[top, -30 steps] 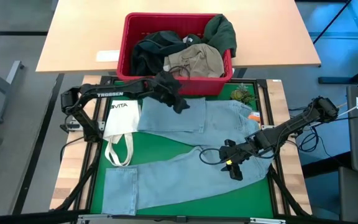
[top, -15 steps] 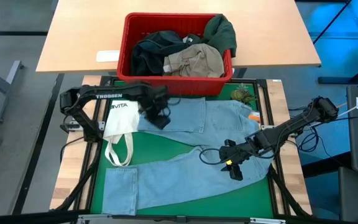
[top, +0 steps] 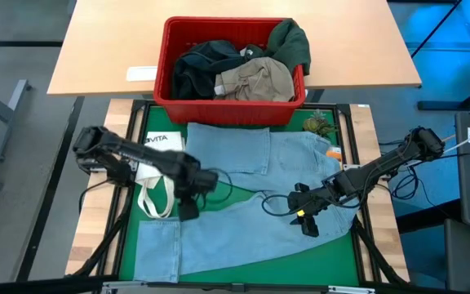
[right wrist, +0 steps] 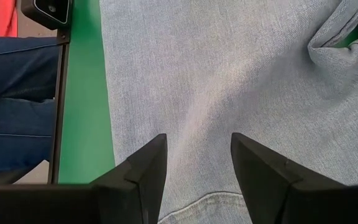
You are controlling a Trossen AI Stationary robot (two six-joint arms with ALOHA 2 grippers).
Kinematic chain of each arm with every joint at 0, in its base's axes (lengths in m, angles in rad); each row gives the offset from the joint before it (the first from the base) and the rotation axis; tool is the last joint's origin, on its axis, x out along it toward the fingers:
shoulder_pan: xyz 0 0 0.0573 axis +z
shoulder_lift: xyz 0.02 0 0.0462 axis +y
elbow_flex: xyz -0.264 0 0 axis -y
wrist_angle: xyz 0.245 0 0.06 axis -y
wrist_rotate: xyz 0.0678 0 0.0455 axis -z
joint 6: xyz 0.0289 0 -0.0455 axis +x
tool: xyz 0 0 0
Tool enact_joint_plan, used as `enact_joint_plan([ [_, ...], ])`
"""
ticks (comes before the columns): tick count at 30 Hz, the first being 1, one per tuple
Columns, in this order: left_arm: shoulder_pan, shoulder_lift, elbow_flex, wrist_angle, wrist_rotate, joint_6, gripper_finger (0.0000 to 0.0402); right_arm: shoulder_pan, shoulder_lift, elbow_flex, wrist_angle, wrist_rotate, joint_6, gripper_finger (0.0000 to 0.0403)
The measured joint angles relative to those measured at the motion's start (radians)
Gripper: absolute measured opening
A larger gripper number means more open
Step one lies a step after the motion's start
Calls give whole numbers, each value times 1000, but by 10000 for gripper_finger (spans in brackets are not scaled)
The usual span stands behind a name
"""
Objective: Fold Laundry from Bin
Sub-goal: Fold the light blue jeans
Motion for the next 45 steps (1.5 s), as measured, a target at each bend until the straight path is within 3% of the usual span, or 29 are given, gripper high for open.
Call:
enact_joint_plan([
  [7, -167, 0, -1, 28, -45, -14, 169, 0, 0, 0, 0, 0, 0, 179],
  [14, -259, 1, -111, 162, -63, -68, 169, 0, 0, 0, 0, 0, 0, 179],
  [27, -250, 2, -269, 290, -80, -74, 169, 0, 0, 0, 0, 0, 4, 179],
  [31, -253, 2, -328, 398, -68, -77, 169, 0, 0, 0, 0, 0, 4, 179],
  [38, -253, 2, -372, 403, -10, -150, 166, 0, 0, 0, 0, 0, 4, 179],
  [45, -253, 2, -373, 404, 21, -139, 100, 0, 0, 0, 0, 0, 4, 179],
])
